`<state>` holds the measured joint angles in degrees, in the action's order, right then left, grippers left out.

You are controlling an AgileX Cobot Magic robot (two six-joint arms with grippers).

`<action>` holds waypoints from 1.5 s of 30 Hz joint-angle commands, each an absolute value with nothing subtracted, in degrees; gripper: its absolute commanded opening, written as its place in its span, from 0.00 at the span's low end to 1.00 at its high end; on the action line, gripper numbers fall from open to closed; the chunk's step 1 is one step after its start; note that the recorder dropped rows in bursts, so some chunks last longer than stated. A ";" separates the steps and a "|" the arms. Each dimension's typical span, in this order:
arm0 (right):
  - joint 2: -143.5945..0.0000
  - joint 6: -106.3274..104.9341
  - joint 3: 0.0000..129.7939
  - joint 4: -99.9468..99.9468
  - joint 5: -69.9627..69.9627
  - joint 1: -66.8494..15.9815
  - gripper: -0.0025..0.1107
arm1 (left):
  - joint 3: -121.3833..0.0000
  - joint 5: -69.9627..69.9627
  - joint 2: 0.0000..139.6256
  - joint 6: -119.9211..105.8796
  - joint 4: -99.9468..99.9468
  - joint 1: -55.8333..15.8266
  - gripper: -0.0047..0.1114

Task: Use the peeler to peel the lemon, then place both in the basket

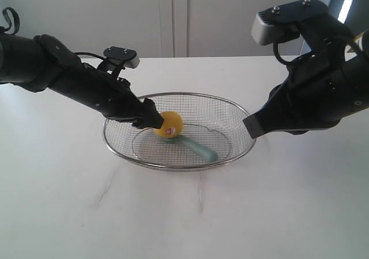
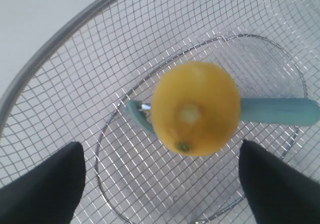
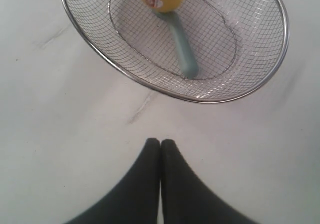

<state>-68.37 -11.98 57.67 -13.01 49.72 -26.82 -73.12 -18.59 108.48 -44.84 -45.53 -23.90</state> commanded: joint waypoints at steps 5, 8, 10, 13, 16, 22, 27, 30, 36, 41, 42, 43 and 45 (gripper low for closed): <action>-68.04 -11.96 57.45 -12.74 49.55 -26.90 0.02 | -73.42 -19.00 102.42 -44.66 -46.61 -24.17 0.67; -68.04 -11.96 57.45 -12.74 49.55 -26.90 0.02 | -73.42 -19.67 98.95 -44.66 -45.83 -24.07 0.55; -68.04 -11.96 57.45 -12.74 49.55 -26.90 0.02 | -73.42 -21.07 96.32 -44.66 -45.69 -24.07 0.45; -68.04 -11.96 57.45 -12.74 49.55 -26.90 0.02 | -73.42 -22.65 92.78 -44.89 -45.69 -24.07 0.30; -68.04 -11.96 57.45 -12.74 49.55 -26.90 0.02 | -73.42 -23.89 89.26 -45.03 -43.65 -24.07 0.14; -68.04 -11.96 57.45 -12.74 49.55 -26.90 0.02 | -73.42 -25.92 84.89 -45.03 -38.05 -24.07 0.04; -68.04 -11.96 57.45 -12.74 49.55 -26.90 0.02 | -73.42 -23.96 84.41 -45.03 -38.05 -24.07 0.04; -68.04 -11.96 57.45 -12.74 49.55 -26.90 0.02 | -73.42 -23.96 84.41 -45.03 -38.05 -24.07 0.04; -68.04 -11.96 57.45 -12.74 49.55 -26.90 0.02 | -73.42 -23.96 84.41 -45.03 -38.05 -24.07 0.04; -68.04 -11.96 57.45 -12.74 49.55 -26.90 0.02 | -73.42 -23.69 86.98 -45.03 -38.05 -24.07 0.04; -68.04 -11.96 57.45 -12.74 49.55 -26.90 0.02 | -73.42 -23.69 87.79 -45.03 -38.05 -24.07 0.04; -68.04 -11.96 57.45 -12.74 49.55 -26.90 0.02 | -73.42 -23.56 88.32 -45.03 -38.05 -24.07 0.04; -68.04 -11.96 57.45 -12.74 49.55 -26.90 0.02 | -73.42 -23.70 88.54 -45.03 -38.05 -24.07 0.04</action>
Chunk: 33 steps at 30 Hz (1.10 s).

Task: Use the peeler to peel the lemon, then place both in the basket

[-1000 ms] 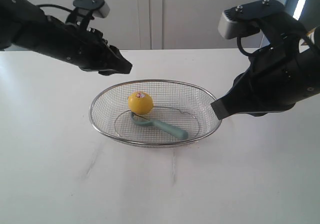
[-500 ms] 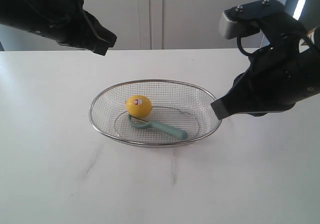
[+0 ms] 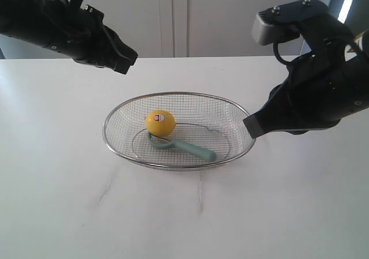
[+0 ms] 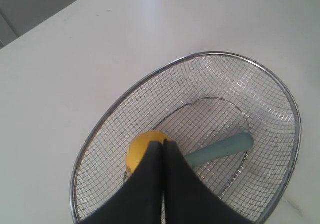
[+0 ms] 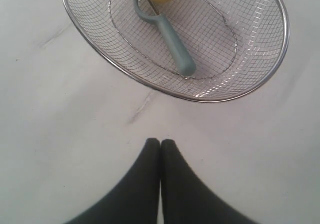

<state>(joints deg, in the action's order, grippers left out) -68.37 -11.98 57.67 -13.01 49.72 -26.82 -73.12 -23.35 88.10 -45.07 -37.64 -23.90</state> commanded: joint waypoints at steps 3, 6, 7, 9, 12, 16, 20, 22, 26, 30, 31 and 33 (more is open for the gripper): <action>-68.04 -11.96 57.45 -12.74 49.55 -26.90 0.02 | -73.42 -23.78 87.97 -45.03 -38.05 -24.07 0.04; -68.04 -11.96 57.45 -12.74 49.55 -26.90 0.02 | -73.42 -23.78 85.01 -45.03 -38.05 -24.07 0.04; -68.04 -11.96 57.45 -12.74 49.55 -26.90 0.02 | -73.42 -23.78 84.03 -45.03 -38.05 -24.07 0.04; -68.04 -11.96 57.45 -12.74 49.55 -26.90 0.02 | -73.42 -23.78 81.07 -45.03 -38.05 -24.07 0.04; -68.04 -11.96 57.45 -12.74 49.55 -26.90 0.02 | -73.42 -23.78 75.77 -45.03 -38.05 -24.07 0.04; -68.04 -11.96 57.45 -12.74 49.55 -26.90 0.02 | -73.42 -23.56 67.60 -45.03 -38.05 -24.07 0.04; -68.04 -11.96 57.45 -12.74 49.55 -26.90 0.02 | -73.42 -23.56 59.10 -45.03 -38.05 -24.07 0.04; -68.04 -11.96 57.45 -12.74 49.55 -26.90 0.02 | -73.42 -23.56 55.37 -45.03 -38.05 -23.95 0.04; -68.04 -11.96 57.45 -12.74 49.55 -26.90 0.02 | -73.42 -23.76 48.37 -45.03 -38.05 -20.48 0.04; -68.04 -11.96 57.45 -12.74 49.55 -26.90 0.02 | -73.42 -23.64 42.15 -45.03 -38.05 -12.18 0.04; -68.04 -11.96 57.45 -12.74 49.55 -26.90 0.02 | -73.42 -23.64 41.19 -45.03 -38.05 -10.40 0.04; -68.04 -11.96 57.45 -12.74 49.55 -26.90 0.02 | -73.42 -23.64 38.90 -45.03 -38.05 -6.32 0.04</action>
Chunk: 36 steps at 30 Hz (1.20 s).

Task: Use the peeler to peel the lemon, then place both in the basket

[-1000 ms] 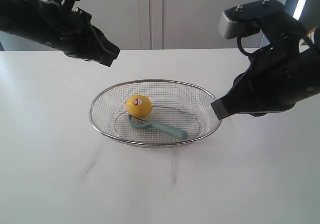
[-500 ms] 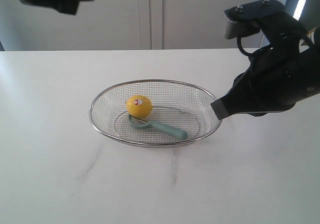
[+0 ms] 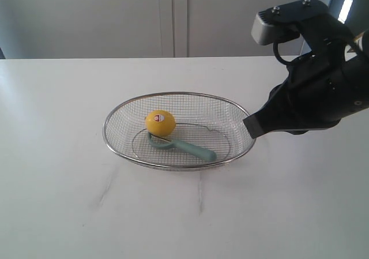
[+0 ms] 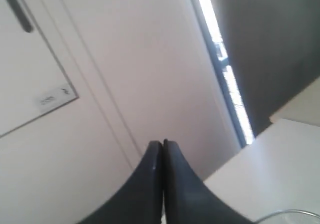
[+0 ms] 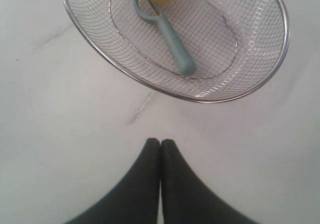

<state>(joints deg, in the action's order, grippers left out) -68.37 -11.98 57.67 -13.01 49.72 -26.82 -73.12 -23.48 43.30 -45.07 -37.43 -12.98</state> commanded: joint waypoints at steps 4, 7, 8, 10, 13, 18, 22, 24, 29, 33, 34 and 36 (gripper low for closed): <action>-68.04 -11.96 57.45 -12.74 49.55 -26.90 0.02 | -73.42 -23.75 34.89 -45.03 -38.05 0.12 0.04; -68.04 -11.96 57.45 -12.74 49.55 -26.90 0.02 | -73.30 -23.75 32.03 -45.03 -38.05 4.05 0.04; -68.04 -11.96 57.45 -12.74 49.55 -26.90 0.02 | -73.07 -23.75 31.04 -45.03 -38.05 5.23 0.04; -68.04 -11.96 57.45 -12.74 49.55 -26.90 0.02 | -72.52 -23.65 29.02 -45.03 -38.05 7.17 0.04; -68.04 -11.96 57.45 -12.74 49.55 -26.90 0.02 | -70.91 -23.76 25.55 -45.03 -38.05 8.64 0.04; -68.04 -11.96 57.45 -12.74 49.55 -26.90 0.02 | -66.38 -23.66 19.91 -45.03 -38.05 8.75 0.04; -68.04 -11.96 57.45 -12.74 49.55 -26.90 0.02 | -62.51 -23.66 16.66 -45.03 -38.05 8.13 0.04; -68.04 -11.96 57.45 -12.74 49.55 -26.90 0.02 | -60.32 -23.66 15.50 -45.03 -38.05 6.87 0.04; -68.04 -11.96 57.45 -12.74 49.55 -26.90 0.02 | -53.87 -18.07 13.22 -45.27 -37.94 2.89 0.04; -68.04 -11.96 57.45 -12.74 49.55 -26.90 0.02 | -47.68 -12.90 10.17 -45.27 -37.81 1.11 0.04; -68.04 -11.96 57.45 -12.74 49.55 -26.90 0.02 | -46.07 -12.08 9.19 -45.27 -37.81 0.83 0.04; -68.04 -11.96 57.45 -12.74 49.55 -26.90 0.02 | -43.11 -11.79 7.09 -45.27 -37.81 0.51 0.04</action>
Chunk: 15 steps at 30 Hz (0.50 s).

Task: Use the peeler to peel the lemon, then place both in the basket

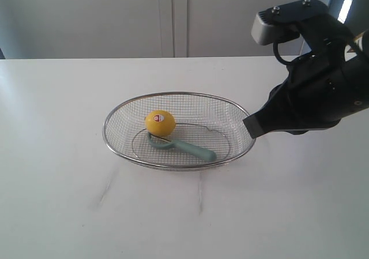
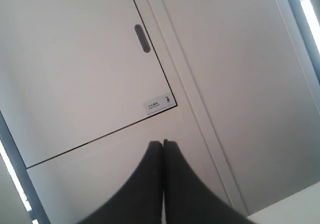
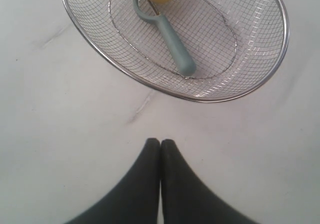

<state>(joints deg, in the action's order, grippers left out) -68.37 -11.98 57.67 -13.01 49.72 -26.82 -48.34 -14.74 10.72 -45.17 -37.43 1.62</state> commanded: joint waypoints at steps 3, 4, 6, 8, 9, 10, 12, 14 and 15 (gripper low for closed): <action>-68.04 -11.96 57.45 -12.74 49.55 -26.90 0.02 | -38.97 -11.79 3.64 -45.27 -37.81 0.50 0.04; -68.04 -11.96 57.45 -12.74 49.55 -26.90 0.02 | -37.55 -11.56 2.68 -45.27 -37.81 0.50 0.04; -68.04 -11.96 57.45 -12.74 49.55 -26.90 0.02 | -34.69 -11.11 0.42 -45.27 -37.81 0.50 0.04; -68.04 -11.96 57.45 -12.74 49.55 -26.90 0.02 | -32.21 -10.66 0.00 -45.27 -37.81 0.27 0.04; -68.04 -11.96 57.45 -12.74 49.55 -26.90 0.02 | -30.96 -10.50 0.00 -45.27 -37.81 -0.13 0.04; -68.04 -11.96 57.45 -12.74 49.55 -26.90 0.02 | -30.28 -10.50 0.00 -45.27 -37.81 -0.24 0.04; -68.04 -11.96 57.45 -12.97 49.67 -26.90 0.02 | -28.66 -11.43 0.00 -45.27 -37.81 -0.48 0.04; -68.04 -11.96 57.45 -12.97 49.67 -26.90 0.02 | -26.77 -11.66 0.00 -45.27 -37.81 -1.06 0.04; -68.04 -11.96 57.45 -12.97 49.67 -26.90 0.02 | -26.06 -11.68 0.00 -45.27 -37.81 -1.33 0.04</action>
<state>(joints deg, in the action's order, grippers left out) -68.37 -11.98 57.63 -13.01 49.72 -26.82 -28.21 -11.65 0.39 -45.28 -37.43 -0.45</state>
